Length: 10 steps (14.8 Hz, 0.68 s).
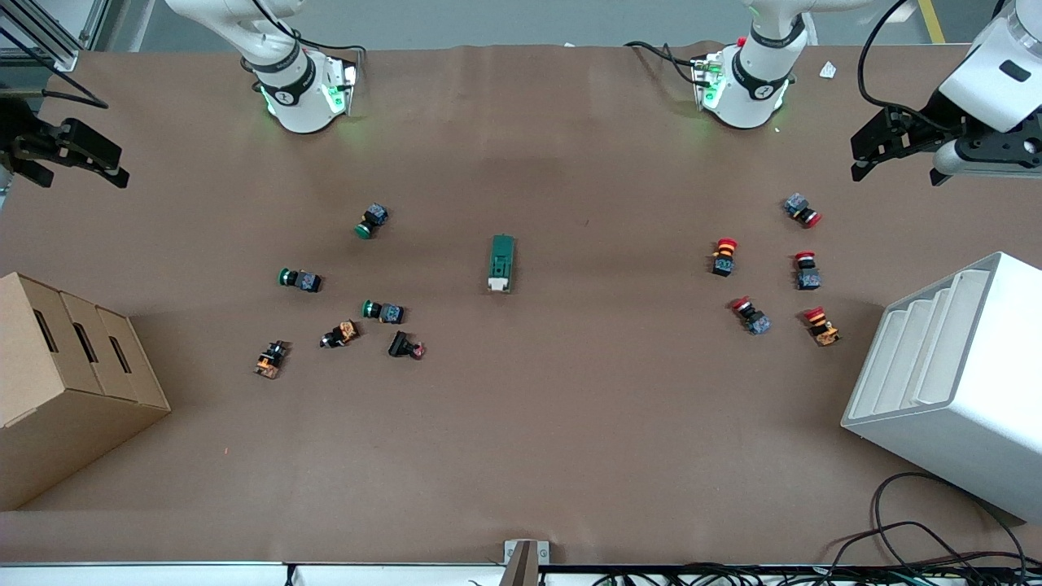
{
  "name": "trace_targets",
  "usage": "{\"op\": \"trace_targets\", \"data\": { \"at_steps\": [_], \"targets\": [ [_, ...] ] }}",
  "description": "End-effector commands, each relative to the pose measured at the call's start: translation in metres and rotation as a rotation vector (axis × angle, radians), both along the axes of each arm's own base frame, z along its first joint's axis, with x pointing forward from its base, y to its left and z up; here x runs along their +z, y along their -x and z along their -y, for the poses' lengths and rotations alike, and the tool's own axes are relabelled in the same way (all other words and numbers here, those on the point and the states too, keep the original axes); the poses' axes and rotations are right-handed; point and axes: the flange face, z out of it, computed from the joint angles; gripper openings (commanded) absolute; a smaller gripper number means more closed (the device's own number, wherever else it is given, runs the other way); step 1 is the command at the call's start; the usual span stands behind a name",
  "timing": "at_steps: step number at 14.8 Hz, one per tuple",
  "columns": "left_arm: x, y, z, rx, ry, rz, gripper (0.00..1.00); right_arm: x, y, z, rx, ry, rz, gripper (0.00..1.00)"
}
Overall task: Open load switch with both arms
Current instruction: 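Move the left gripper over the green switch while the right gripper approaches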
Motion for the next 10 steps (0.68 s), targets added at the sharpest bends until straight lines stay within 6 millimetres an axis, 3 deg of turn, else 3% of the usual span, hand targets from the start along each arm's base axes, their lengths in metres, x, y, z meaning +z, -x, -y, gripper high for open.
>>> {"op": "trace_targets", "data": {
  "at_steps": [1,3,6,8,10],
  "targets": [
    [0.004,-0.002,-0.001,-0.005,0.021,0.003,1.0,-0.001,0.003,-0.002,-0.003,0.006,-0.002,1.0],
    [0.005,-0.002,-0.001,-0.012,0.006,0.007,1.0,-0.003,0.002,-0.002,-0.003,0.005,-0.003,1.0],
    [0.003,-0.004,0.02,-0.028,0.023,0.024,1.0,-0.006,0.002,-0.003,-0.018,0.005,-0.009,1.0],
    [-0.002,0.007,0.078,-0.099,0.033,0.018,1.0,-0.006,0.002,-0.003,-0.037,0.004,-0.009,1.0],
    [-0.015,0.008,0.132,-0.013,0.056,0.04,1.0,-0.005,0.002,-0.009,-0.047,0.005,-0.006,1.0]
  ]
}}
